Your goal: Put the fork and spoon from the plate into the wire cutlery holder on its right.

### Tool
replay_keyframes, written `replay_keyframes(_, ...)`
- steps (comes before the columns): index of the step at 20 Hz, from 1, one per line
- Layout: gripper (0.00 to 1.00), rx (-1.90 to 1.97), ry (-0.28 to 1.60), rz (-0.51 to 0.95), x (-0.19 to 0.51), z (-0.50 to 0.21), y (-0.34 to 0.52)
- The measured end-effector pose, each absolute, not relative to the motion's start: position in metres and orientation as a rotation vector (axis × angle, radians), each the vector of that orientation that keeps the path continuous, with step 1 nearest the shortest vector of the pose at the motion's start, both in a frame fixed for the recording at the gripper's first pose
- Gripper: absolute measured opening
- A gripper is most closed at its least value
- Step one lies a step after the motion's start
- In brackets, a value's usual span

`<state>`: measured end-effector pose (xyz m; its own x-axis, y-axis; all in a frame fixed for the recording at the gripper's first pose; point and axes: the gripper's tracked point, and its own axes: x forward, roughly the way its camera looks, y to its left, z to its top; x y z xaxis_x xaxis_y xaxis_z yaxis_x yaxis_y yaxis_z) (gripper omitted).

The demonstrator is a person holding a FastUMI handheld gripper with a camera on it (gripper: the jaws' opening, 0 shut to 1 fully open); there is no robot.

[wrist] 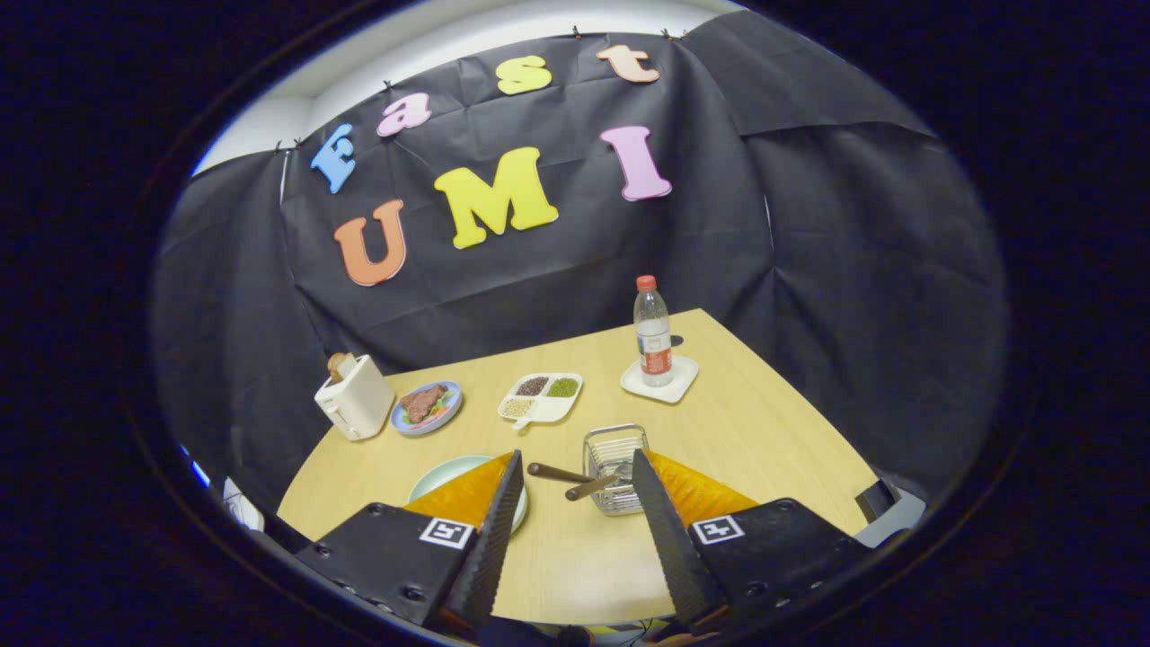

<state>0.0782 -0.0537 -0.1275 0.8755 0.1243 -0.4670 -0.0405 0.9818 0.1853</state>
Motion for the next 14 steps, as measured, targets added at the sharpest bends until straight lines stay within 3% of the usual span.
replay_keyframes(3,0.75,0.136,0.409,0.07,0.06,-0.107,-0.047)
replay_keyframes(6,0.93,0.094,0.294,0.054,0.037,-0.082,-0.035)
replay_keyframes(7,0.95,0.082,0.257,0.054,0.029,-0.072,-0.029)
replay_keyframes(14,0.96,0.024,0.051,0.083,-0.035,-0.016,0.019)
